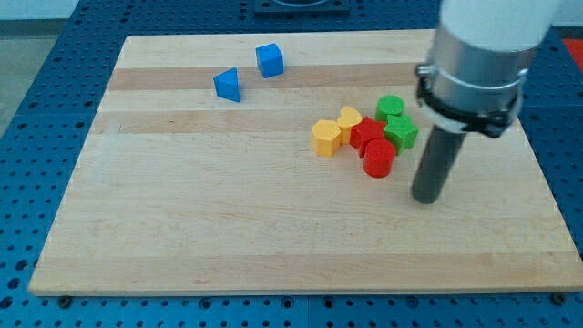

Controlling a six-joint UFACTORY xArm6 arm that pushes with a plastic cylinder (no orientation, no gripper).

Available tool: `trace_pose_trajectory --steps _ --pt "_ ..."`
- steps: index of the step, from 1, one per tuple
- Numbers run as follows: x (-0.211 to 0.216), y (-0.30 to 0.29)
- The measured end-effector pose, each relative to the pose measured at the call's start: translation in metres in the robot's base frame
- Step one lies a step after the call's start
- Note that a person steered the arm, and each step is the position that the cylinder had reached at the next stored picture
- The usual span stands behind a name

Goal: Separate the green blocks from the group of blocks

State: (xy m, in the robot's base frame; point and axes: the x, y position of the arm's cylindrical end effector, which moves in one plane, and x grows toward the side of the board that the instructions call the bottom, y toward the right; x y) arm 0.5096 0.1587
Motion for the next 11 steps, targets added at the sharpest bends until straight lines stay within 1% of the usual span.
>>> trace_pose_trajectory --steps 1,2,3,4,5,7,8,9,11 --pt "-0.028 0.014" --pt "-0.054 0.014" --pt "-0.068 0.013" --pt "-0.069 0.012" --pt "-0.06 0.007" --pt "-0.061 -0.034" --pt "-0.063 -0.04" --pt "-0.084 -0.04" --pt "-0.141 -0.04"
